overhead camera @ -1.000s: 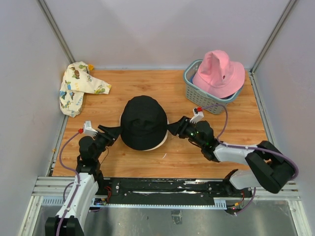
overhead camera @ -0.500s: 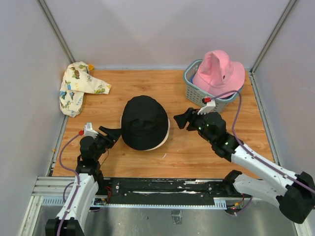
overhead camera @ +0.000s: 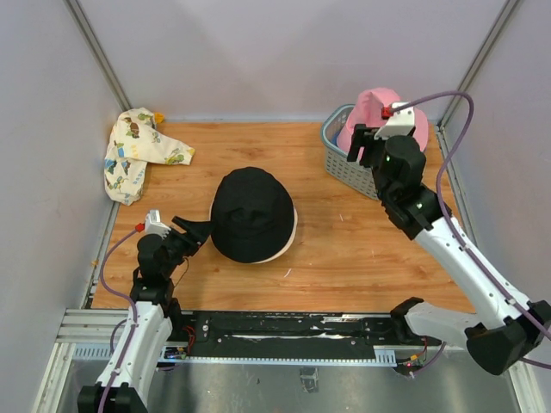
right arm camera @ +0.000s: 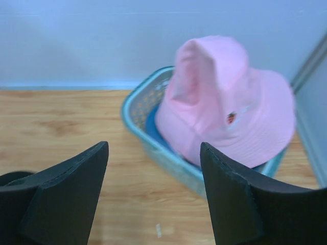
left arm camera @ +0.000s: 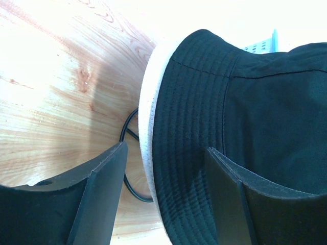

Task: Stack the hats
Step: Stack the hat on the hat, then pick up the hat from the bin.

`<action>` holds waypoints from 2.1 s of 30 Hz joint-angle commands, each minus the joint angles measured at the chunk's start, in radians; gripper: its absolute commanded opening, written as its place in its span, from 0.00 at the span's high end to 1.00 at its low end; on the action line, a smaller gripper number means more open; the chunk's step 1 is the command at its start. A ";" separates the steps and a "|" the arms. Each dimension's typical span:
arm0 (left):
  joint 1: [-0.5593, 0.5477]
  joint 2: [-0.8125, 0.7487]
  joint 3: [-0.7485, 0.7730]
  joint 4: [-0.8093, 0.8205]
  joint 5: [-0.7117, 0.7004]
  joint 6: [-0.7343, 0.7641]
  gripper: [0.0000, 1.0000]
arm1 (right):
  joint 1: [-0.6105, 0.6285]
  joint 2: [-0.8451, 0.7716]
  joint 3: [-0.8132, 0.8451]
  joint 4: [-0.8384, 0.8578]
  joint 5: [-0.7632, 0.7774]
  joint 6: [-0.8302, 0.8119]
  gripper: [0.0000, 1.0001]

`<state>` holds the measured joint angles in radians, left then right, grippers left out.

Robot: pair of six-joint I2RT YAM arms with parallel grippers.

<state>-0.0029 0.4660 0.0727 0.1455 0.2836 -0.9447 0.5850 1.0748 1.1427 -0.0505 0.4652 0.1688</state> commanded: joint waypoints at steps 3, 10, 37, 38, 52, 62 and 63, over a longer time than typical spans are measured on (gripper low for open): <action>-0.006 0.000 0.044 -0.007 -0.001 0.032 0.33 | -0.160 0.157 0.143 0.013 0.071 -0.192 0.27; -0.006 0.024 0.042 0.026 0.011 0.023 0.33 | -0.259 0.360 0.299 0.030 0.034 -0.268 0.27; -0.006 0.159 0.024 0.166 0.020 0.015 0.33 | -0.351 0.649 0.504 0.017 0.009 -0.324 0.95; -0.006 0.162 0.025 0.168 0.022 0.015 0.33 | -0.349 0.632 0.496 0.030 0.007 -0.321 0.97; -0.006 0.148 0.029 0.162 0.034 0.008 0.33 | -0.283 0.476 0.593 0.019 -0.060 -0.317 0.99; -0.006 0.097 0.052 0.113 0.029 0.010 0.33 | -0.102 0.351 0.611 -0.023 -0.142 -0.237 0.99; -0.006 0.085 0.055 0.101 0.029 0.012 0.33 | -0.078 0.336 0.613 -0.031 -0.155 -0.217 0.99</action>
<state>-0.0032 0.5850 0.0853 0.2737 0.3004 -0.9428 0.4156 1.4811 1.7157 -0.0772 0.3668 -0.1177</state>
